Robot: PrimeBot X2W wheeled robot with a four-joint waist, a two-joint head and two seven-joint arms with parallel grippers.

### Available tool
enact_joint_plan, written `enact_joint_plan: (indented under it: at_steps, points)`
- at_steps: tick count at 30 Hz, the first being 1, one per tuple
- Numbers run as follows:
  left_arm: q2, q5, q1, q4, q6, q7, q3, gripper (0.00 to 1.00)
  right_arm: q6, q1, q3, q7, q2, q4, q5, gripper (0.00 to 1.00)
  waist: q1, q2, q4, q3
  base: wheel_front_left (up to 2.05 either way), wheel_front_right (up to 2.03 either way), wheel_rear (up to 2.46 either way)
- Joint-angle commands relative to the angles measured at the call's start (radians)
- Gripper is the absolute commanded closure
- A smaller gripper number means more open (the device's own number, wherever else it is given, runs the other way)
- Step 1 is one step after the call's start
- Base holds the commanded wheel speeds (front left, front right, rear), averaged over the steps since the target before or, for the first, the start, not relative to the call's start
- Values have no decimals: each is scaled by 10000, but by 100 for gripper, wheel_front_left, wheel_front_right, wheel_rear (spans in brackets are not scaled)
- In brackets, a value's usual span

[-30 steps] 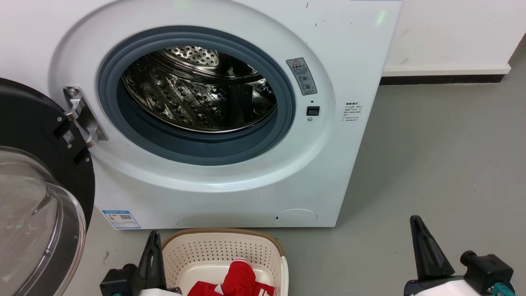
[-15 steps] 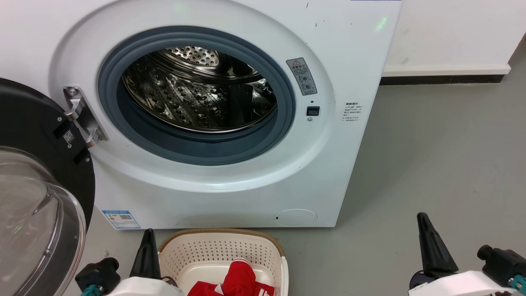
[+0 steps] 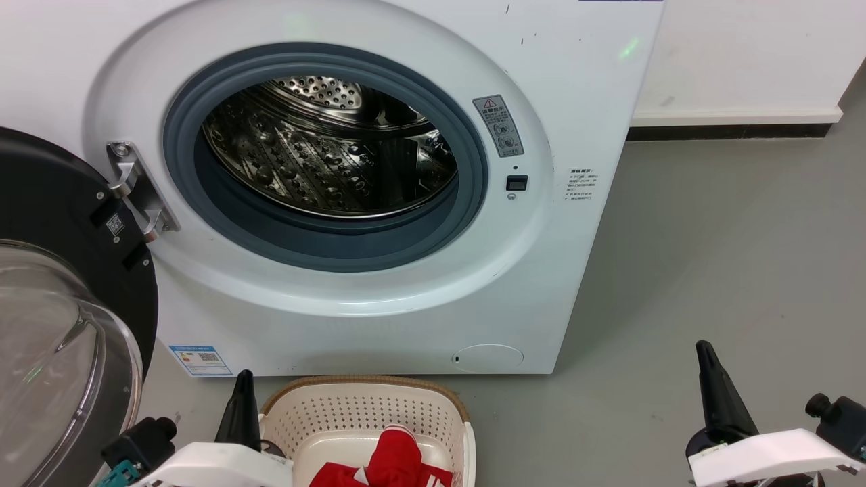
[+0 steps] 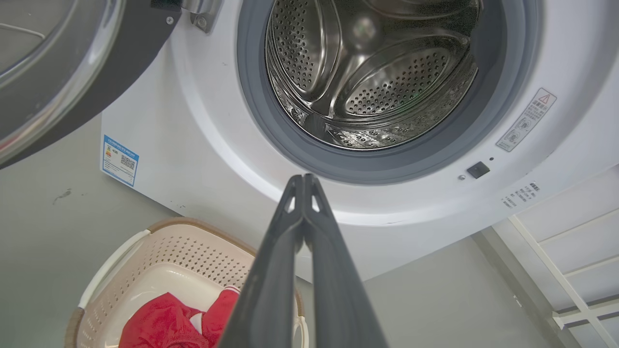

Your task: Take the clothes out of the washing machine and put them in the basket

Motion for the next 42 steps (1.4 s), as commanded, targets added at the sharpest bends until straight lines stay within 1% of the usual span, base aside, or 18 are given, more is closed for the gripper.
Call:
enact_joint_plan:
  at_steps: [1, 18, 41, 42]
  points:
    - [76, -472, -302, -72, -85, 77, 81, 100, 0, -295, -48, 86, -88, -44, 488, 100, 0, -1, 5, -1, 0, 0, 0]
    - [97, -2804, -642, 150, -433, 616, 317, 100, 0, -635, -231, 597, -131, 237, 2773, 100, 0, -1, 45, -8, 0, 0, 0]
    - [96, -5286, -996, 415, -808, 1225, 595, 100, -1, -1004, -475, 1212, -132, 551, 5181, 100, 0, -1, 97, -18, 0, 0, 0]
    - [94, -5580, -1031, 444, -846, 1301, 633, 100, -1, -1026, -511, 1281, -129, 592, 5465, 100, 0, -1, 104, -19, 0, 0, 0]
